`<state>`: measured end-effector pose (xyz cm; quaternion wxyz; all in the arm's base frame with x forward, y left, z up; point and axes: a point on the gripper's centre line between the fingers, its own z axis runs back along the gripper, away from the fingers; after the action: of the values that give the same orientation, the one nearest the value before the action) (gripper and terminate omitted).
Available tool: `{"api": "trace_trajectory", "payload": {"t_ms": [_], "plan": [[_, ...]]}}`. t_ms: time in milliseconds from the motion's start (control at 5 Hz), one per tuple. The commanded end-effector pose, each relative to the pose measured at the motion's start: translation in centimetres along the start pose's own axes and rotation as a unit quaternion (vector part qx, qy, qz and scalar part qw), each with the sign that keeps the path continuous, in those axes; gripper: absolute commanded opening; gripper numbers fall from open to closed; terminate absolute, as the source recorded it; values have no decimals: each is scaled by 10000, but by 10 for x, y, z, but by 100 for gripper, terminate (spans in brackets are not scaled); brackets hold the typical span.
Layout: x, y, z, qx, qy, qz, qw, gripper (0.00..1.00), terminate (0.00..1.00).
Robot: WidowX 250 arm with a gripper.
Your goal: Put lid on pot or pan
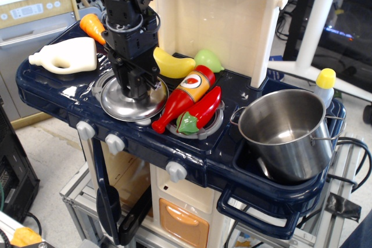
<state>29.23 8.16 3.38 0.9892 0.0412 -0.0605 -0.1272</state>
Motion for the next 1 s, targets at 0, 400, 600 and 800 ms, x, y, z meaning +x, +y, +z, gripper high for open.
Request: {"api": "trace_trajectory", "payload": {"t_ms": [0,400,600,800], "plan": [[6,9,42,45,305,151,9994,0,0],[11,-27,92,-751,457,1190,9890,0,0],[26,-70,97,-1315,242,1782,9749,0,0],[43,-113,93,-1657,-30,2114,9633,0,0]]}}
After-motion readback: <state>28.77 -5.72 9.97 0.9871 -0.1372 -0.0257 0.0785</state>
